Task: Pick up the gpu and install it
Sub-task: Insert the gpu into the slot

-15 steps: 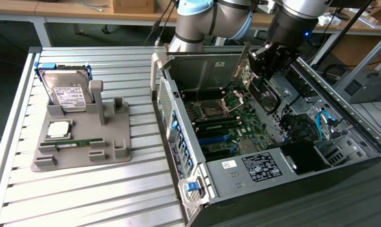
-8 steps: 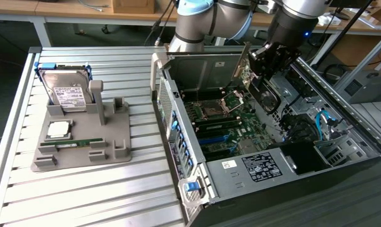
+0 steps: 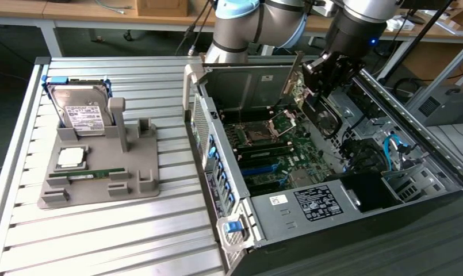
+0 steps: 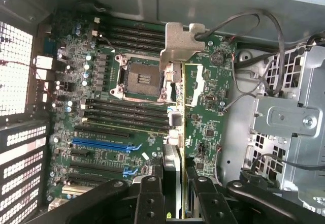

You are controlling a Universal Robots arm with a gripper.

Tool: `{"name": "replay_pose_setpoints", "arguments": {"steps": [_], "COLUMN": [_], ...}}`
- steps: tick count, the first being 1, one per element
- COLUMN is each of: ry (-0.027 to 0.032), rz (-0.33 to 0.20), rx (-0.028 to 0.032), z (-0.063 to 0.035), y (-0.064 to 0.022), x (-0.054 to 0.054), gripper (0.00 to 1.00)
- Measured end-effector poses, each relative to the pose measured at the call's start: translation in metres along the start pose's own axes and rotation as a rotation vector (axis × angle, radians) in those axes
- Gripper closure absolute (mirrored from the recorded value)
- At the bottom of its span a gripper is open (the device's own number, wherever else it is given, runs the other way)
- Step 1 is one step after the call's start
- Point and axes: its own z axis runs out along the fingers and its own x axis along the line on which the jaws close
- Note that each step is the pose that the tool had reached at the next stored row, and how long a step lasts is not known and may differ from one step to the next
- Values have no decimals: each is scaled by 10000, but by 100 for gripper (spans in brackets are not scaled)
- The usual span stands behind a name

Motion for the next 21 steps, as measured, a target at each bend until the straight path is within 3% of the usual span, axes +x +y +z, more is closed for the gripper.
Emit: {"name": "replay_pose_setpoints", "arguments": {"steps": [21], "ry": [19], "rz": [-1293], "rx": [-30], "z": [0], "y": [0], "x": [0], "gripper": [73]}}
